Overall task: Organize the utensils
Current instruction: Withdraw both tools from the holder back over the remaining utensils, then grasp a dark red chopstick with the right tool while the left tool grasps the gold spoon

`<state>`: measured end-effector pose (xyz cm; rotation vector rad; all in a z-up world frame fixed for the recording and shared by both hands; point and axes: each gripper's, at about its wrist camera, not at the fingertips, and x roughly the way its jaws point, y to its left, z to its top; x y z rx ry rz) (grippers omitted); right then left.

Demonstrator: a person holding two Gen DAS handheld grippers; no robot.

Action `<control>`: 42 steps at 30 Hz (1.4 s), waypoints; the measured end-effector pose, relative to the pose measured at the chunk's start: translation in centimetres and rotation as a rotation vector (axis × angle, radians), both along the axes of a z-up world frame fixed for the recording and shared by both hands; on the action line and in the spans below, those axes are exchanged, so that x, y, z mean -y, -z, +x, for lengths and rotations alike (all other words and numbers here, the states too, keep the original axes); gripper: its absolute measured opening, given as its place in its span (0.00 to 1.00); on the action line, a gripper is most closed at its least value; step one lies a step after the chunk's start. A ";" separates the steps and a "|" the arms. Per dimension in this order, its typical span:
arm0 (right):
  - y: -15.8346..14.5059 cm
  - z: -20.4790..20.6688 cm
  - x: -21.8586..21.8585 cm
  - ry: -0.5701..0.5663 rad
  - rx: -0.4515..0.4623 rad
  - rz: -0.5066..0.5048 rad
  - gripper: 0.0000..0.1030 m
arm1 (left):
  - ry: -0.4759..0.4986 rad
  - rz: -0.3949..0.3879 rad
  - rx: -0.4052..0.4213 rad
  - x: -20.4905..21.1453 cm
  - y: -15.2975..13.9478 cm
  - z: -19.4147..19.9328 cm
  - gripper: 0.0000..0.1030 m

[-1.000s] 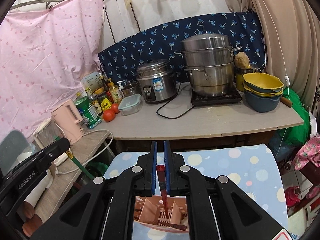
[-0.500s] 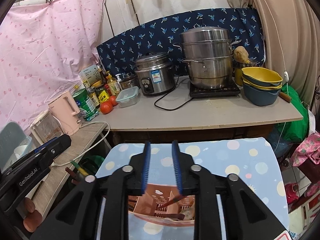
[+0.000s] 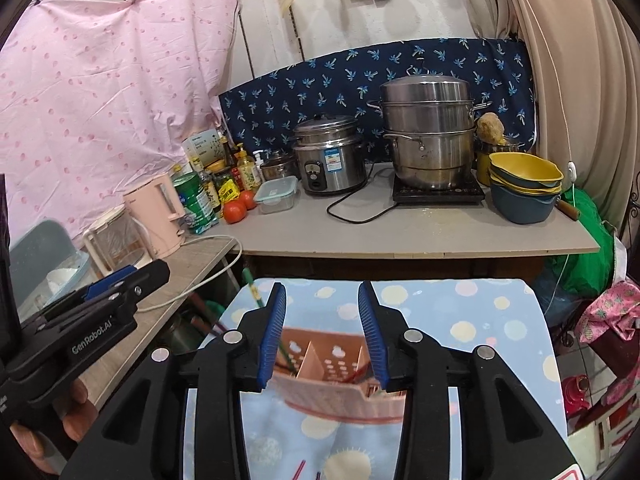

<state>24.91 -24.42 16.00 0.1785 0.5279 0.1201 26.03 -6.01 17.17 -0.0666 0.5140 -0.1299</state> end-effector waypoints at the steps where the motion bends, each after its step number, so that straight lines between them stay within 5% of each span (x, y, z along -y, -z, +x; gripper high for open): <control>1: 0.2 -0.7 -0.2 -0.002 -0.004 -0.003 0.36 | 0.002 0.002 -0.002 -0.1 0.1 -0.6 0.42; 23: 6.6 -13.7 -3.4 -0.046 -0.144 -0.039 0.36 | 0.015 0.007 -0.116 -3.9 5.3 -11.7 0.43; 42: 17.8 -19.8 -4.8 -0.057 -0.384 -0.091 0.36 | 0.031 0.063 -0.324 -4.3 15.8 -16.6 0.43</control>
